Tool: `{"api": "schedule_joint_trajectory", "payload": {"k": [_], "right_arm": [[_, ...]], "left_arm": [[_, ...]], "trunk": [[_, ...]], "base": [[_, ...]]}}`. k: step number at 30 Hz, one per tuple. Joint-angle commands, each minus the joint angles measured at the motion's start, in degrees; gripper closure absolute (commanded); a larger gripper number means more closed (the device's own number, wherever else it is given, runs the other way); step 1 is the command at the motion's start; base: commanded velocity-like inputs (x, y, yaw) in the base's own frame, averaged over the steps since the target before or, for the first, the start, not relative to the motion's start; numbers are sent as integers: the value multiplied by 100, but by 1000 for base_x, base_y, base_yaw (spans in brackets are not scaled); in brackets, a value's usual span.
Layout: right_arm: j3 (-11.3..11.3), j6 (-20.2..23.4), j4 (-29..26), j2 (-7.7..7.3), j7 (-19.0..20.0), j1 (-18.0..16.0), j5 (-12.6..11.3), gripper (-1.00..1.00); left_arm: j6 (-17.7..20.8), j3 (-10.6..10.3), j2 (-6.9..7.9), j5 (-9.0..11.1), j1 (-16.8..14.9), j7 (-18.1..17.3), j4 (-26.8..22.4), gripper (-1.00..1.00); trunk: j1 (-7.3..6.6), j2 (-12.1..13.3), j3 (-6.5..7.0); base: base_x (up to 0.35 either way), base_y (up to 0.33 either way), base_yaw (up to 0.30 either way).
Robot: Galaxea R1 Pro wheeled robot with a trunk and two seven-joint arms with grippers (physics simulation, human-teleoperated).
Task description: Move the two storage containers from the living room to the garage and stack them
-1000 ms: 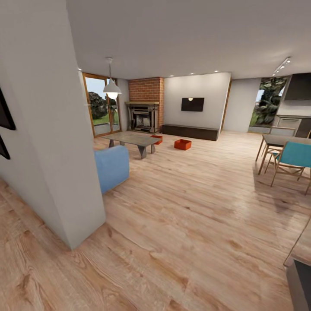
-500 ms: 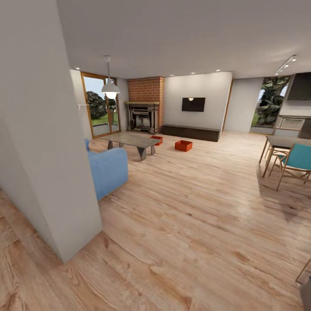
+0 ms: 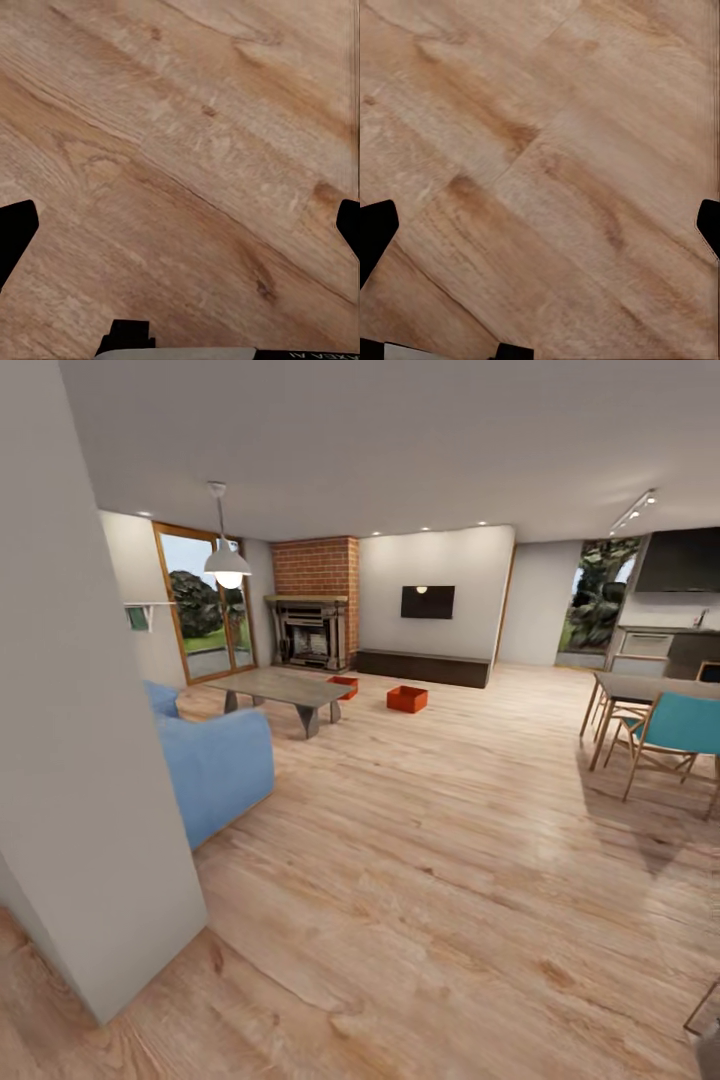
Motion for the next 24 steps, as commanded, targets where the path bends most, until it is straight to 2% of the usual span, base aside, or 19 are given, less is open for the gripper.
{"api": "schedule_joint_trajectory", "payload": {"k": [1, 24], "right_arm": [[-43, -9, -9, 3, 21, 2, 53, -100], [-34, -13, -8, 3, 21, 2, 53, -100]], "left_arm": [[-12, 48, 1, -5, -4, -46, 5, -100], [-12, 50, -8, -5, -4, -45, 5, -100]], "trunk": [[3, -2, -5], [3, -2, -5]], "base": [[326, 0, -273], [326, 0, -276]]}}
